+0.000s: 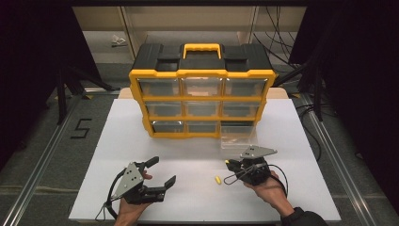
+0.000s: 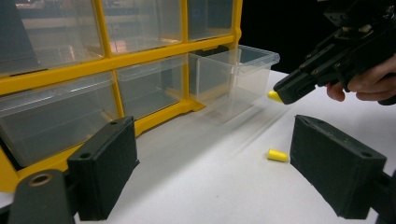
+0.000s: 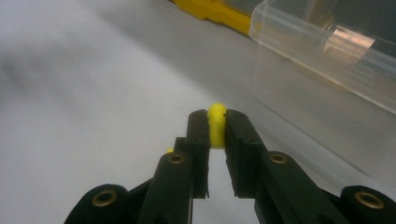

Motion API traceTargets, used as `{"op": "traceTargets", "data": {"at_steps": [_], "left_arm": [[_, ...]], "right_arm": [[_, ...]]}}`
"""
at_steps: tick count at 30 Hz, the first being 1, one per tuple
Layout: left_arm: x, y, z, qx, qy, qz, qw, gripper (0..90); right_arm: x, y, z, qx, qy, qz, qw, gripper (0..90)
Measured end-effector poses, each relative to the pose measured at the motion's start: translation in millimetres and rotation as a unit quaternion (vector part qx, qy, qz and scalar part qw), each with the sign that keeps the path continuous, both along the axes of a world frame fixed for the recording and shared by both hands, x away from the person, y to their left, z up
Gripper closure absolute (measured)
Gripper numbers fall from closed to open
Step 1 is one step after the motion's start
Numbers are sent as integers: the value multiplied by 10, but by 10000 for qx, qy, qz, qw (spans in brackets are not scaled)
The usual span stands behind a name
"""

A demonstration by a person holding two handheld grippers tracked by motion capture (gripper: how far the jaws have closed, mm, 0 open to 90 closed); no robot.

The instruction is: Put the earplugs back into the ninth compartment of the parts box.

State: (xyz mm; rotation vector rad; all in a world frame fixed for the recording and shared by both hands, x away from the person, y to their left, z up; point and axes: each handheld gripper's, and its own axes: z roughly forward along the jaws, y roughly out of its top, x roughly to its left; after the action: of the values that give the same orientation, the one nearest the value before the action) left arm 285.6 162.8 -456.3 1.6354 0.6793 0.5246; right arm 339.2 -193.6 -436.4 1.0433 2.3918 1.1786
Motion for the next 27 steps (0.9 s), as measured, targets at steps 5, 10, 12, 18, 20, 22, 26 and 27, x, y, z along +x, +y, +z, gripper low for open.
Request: {"op": "traceTargets", "data": {"at_steps": [5, 10, 12, 18, 20, 22, 26, 27], "left_arm": [[0, 1, 0, 1, -2, 2, 10000, 145], [0, 0, 0, 7, -6, 1, 10000, 145], [0, 0, 0, 8, -4, 2, 10000, 145], [0, 2, 0, 1, -6, 8, 10000, 145], [1, 3, 1, -1, -8, 9, 10000, 145], [1, 4, 1, -1, -10, 10, 10000, 144], [1, 6, 1, -9, -9, 9, 10000, 145], [1, 6, 1, -7, -10, 8, 10000, 145]], "right_arm": [[3, -2, 50, 85, -94, -17, 9999, 803], [18, -13, 124, 183, -195, -31, 9996, 803], [24, -18, 149, 216, -221, -38, 9995, 804], [52, -29, 241, 310, -348, -79, 9989, 803], [65, -30, 264, 328, -385, -99, 9987, 804], [88, -41, 292, 348, -423, -128, 9984, 804], [111, -53, 317, 373, -461, -163, 9981, 804], [125, -61, 333, 384, -490, -187, 9979, 804]]}}
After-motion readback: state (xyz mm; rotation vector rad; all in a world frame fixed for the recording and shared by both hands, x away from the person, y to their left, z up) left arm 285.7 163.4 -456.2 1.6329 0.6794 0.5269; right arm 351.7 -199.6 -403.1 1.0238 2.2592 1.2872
